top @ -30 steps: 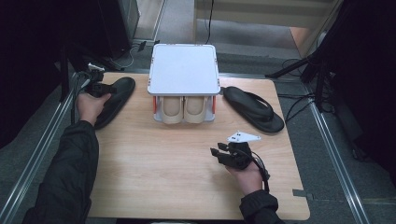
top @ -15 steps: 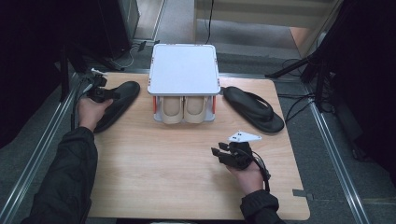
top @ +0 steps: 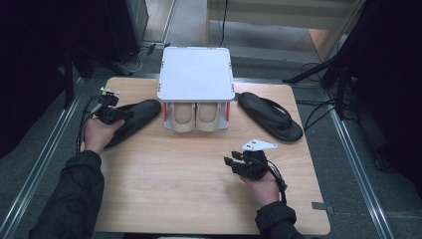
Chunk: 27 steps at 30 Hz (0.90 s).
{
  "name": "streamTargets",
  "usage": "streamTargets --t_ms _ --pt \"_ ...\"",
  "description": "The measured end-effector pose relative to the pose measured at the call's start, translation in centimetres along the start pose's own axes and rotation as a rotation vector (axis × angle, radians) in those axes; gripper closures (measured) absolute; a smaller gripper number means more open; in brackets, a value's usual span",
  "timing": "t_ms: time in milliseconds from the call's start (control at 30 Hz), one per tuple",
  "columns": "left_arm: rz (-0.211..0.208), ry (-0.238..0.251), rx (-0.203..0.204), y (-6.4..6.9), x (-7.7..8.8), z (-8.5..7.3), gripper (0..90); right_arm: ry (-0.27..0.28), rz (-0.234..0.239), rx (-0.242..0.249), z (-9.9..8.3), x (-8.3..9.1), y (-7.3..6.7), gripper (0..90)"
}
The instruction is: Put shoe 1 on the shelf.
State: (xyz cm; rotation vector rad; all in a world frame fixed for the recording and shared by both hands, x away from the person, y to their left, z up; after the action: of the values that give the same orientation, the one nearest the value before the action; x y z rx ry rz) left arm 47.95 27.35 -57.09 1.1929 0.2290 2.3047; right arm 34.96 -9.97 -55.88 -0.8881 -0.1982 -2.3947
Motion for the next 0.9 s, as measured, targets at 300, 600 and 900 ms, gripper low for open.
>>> streamTargets --t_ms 300,600,900 --pt "-0.009 -0.017 -0.02 1.4 0.9 -2.0 89.9 0.007 0.009 0.005 0.4 0.0 -0.1 60.3" --pt "-0.013 -0.011 -0.026 2.0 1.7 -3.3 89.6 0.0 0.02 0.011 0.5 -0.2 -0.4 60.3" --pt "-0.024 0.111 -0.045 3.7 5.1 -2.6 89.6 0.001 0.018 0.01 0.5 -0.3 -0.3 60.3"
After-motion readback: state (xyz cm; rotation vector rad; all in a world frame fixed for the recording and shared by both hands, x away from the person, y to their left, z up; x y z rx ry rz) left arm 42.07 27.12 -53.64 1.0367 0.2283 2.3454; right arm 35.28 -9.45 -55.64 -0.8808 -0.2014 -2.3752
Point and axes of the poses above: each handheld gripper's, and its own axes: x roughly backward along the jaws, z roughly out of its top, y roughly to its right, the point moved 10 cm from there along -x, roughly forward along the jaws, and after that the axes turned 10 degrees about -z, right-handed, at the moved point
